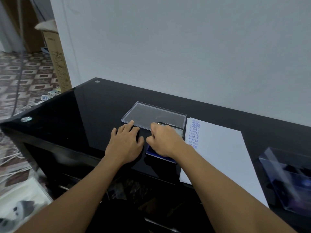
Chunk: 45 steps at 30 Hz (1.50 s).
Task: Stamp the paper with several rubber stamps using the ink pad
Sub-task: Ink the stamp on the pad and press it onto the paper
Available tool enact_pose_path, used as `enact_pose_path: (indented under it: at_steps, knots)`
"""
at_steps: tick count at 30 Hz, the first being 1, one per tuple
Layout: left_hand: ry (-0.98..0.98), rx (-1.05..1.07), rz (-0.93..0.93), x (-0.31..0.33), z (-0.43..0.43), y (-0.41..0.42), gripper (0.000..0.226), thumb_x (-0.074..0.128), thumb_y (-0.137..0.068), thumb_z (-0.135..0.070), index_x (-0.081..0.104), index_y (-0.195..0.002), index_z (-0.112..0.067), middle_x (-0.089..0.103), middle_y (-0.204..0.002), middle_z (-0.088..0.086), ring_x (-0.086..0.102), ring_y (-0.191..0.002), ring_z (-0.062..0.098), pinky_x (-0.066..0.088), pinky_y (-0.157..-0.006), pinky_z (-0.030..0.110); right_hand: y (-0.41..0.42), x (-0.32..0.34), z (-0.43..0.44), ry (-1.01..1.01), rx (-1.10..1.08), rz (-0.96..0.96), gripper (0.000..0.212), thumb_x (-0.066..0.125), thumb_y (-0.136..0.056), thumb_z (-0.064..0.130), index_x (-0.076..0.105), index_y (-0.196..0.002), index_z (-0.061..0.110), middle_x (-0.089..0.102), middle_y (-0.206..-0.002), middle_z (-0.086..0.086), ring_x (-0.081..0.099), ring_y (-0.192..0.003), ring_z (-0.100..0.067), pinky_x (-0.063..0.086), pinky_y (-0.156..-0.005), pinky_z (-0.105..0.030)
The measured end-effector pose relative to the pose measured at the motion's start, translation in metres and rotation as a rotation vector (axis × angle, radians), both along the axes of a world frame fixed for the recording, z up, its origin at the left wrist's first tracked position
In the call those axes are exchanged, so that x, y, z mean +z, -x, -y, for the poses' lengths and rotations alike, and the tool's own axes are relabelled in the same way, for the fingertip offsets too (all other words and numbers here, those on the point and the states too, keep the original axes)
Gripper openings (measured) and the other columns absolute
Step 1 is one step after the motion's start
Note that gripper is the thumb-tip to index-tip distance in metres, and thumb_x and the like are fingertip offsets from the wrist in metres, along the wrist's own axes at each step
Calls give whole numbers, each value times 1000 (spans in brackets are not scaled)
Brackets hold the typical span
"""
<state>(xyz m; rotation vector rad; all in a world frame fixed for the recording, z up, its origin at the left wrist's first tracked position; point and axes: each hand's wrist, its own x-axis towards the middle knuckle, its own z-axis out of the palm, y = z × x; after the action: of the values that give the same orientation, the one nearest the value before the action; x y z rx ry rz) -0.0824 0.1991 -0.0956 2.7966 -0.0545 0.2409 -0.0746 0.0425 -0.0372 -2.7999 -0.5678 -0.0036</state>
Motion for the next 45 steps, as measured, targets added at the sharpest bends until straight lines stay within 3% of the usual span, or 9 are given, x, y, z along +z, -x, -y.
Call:
enact_pose_path:
  at_steps: [8,16,21,45]
  knots:
    - [-5,-2,-9,0,0,-1,49,35,-101,-44,45,-144,-23,20,-165,3,21,-151,22,14,-123,52,0,-2,0,-8,-28,-6,15,48,-93,31,45,-93,17,58,-89,-9,58,-81,-29,53,-73,-45]
    - [-2,0,1,-1,0,-1,49,36,-101,-44,45,-144,-23,20,-165,2,21,-151,21,14,-123,51,2,-2,1,-11,-36,7,15,47,-93,31,43,-90,17,57,-86,-9,56,-79,-30,46,-66,-40]
    - [2,-1,9,-2,0,-1,48,36,-101,-44,46,-143,-23,21,-165,2,21,-151,21,14,-123,51,2,-3,1,-12,-46,8,15,47,-93,31,45,-92,17,59,-87,-9,58,-79,-29,54,-72,-46]
    - [-6,-10,8,-1,0,-1,48,35,-102,-43,45,-143,-22,20,-165,3,21,-151,21,14,-123,52,-2,-6,-1,-32,-42,5,15,49,-92,29,41,-87,17,53,-82,-6,55,-77,-28,48,-66,-40]
